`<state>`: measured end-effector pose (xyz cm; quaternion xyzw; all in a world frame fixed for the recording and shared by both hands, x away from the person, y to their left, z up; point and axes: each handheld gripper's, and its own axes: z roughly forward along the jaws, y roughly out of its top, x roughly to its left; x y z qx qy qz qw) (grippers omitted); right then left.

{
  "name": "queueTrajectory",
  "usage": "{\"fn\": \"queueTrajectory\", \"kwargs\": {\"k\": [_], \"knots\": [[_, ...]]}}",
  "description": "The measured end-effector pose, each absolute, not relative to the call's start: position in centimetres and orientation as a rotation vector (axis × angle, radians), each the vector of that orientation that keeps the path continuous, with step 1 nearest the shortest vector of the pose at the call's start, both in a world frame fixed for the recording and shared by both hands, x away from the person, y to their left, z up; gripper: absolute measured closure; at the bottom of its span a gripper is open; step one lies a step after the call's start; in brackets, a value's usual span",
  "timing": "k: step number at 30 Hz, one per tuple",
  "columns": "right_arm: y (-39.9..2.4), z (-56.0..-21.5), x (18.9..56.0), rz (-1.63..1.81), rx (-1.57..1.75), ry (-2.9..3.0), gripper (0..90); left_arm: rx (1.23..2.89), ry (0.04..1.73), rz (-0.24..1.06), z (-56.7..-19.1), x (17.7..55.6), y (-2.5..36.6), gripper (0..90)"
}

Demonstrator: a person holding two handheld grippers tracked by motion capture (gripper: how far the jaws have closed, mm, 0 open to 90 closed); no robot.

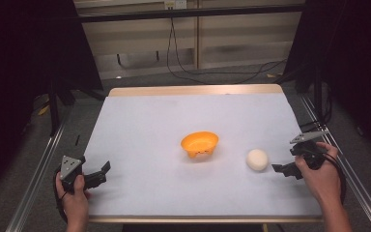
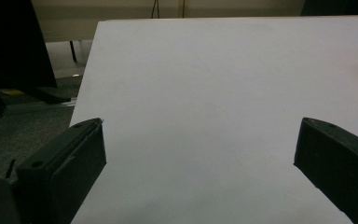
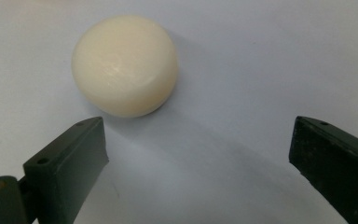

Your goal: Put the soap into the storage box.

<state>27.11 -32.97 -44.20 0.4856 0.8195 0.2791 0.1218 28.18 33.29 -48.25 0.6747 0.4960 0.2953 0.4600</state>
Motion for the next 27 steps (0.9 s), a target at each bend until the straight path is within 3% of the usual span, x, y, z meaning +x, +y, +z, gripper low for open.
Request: {"fn": "queueTrajectory", "kwargs": {"k": [27], "knots": [[-29.9,-43.2,29.5,0.784,1.327,2.56,11.0,1.675,1.22,0.706,-48.2,28.4,33.4,2.0]]}}
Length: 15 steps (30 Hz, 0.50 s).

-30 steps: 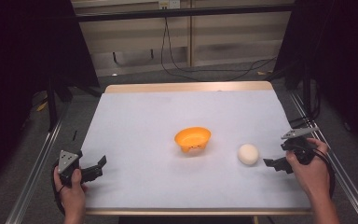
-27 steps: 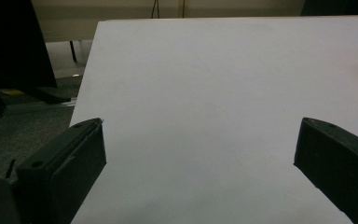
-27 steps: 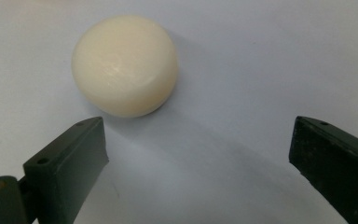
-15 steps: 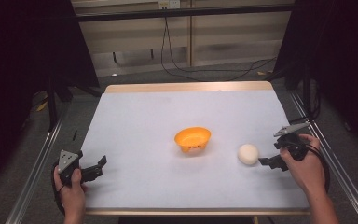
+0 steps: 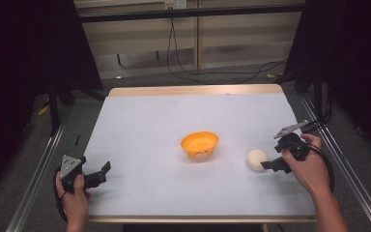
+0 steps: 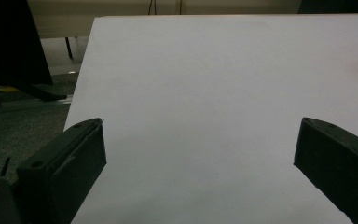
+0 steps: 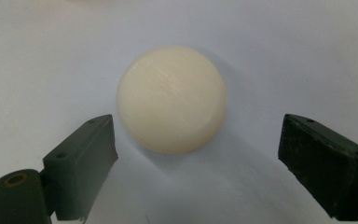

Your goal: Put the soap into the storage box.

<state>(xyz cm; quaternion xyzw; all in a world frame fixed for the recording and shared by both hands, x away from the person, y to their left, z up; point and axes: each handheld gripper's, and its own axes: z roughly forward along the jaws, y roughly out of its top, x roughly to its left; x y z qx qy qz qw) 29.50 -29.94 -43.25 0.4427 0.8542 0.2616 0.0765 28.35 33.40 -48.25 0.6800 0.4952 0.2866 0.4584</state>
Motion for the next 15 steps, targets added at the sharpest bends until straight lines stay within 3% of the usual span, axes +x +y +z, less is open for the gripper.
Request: {"fn": "queueTrajectory", "kwargs": {"k": [15], "knots": [[-28.5,-43.0,30.3,0.769,1.299,2.609,10.6,1.678,1.222,0.702,-48.2,28.4,33.4,2.0]]}}
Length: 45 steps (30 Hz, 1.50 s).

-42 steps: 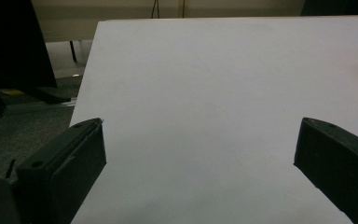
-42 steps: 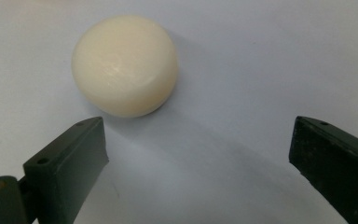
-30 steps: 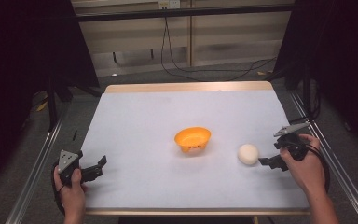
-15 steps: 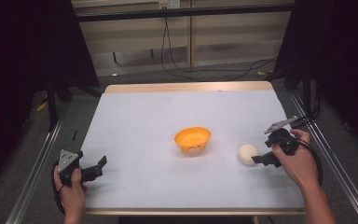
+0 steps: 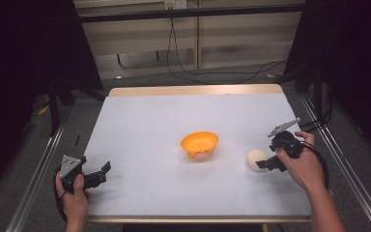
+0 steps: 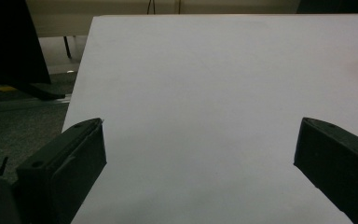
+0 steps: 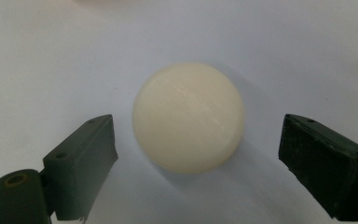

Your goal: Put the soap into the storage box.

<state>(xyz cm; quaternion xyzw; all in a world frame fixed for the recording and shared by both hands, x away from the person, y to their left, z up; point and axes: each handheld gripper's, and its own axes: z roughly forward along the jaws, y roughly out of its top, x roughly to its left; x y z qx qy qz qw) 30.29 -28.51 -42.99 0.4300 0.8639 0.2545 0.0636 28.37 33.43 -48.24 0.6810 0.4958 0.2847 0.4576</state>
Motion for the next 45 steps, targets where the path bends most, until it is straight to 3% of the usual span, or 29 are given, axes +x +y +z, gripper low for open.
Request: {"fn": "queueTrajectory", "kwargs": {"k": [15,25,45], "knots": [[-26.9,-43.6,31.5,0.696,1.295,2.686,9.6,1.681,1.22,0.688,-48.2,28.5,33.5,2.0],[-26.2,-44.5,32.3,0.617,1.327,2.696,22.6,1.682,1.218,0.682,-48.2,28.5,33.5,2.0],[-26.4,-45.0,32.4,0.623,1.419,2.668,23.7,1.676,1.222,0.683,-48.2,28.5,33.5,2.0]]}}
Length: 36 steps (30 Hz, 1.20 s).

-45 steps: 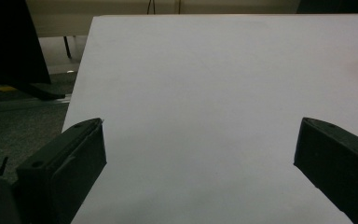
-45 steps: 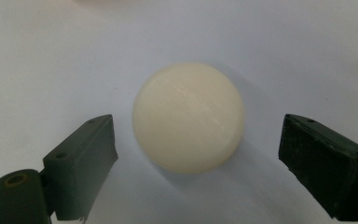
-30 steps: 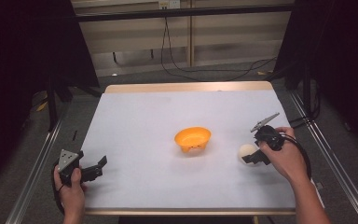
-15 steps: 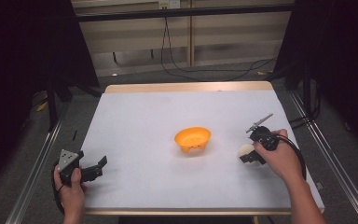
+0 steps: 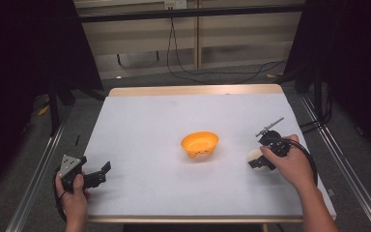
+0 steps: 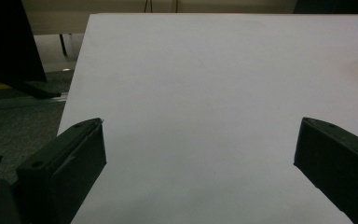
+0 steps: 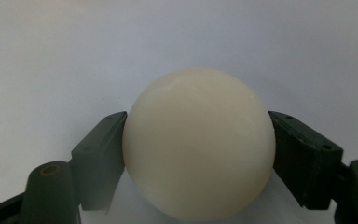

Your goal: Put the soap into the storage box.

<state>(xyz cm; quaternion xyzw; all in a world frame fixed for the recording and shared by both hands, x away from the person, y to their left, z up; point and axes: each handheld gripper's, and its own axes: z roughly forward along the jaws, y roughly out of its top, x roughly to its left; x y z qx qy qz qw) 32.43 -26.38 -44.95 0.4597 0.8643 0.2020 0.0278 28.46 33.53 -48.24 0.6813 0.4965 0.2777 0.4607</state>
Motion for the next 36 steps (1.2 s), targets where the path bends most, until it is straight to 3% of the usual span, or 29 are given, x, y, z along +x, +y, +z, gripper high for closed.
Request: {"fn": "queueTrajectory", "kwargs": {"k": [36], "knots": [[-25.7,-42.4,33.4,0.723,1.349,2.674,24.2,1.671,1.225,0.676,-48.3,28.5,33.6,1.8]]}}
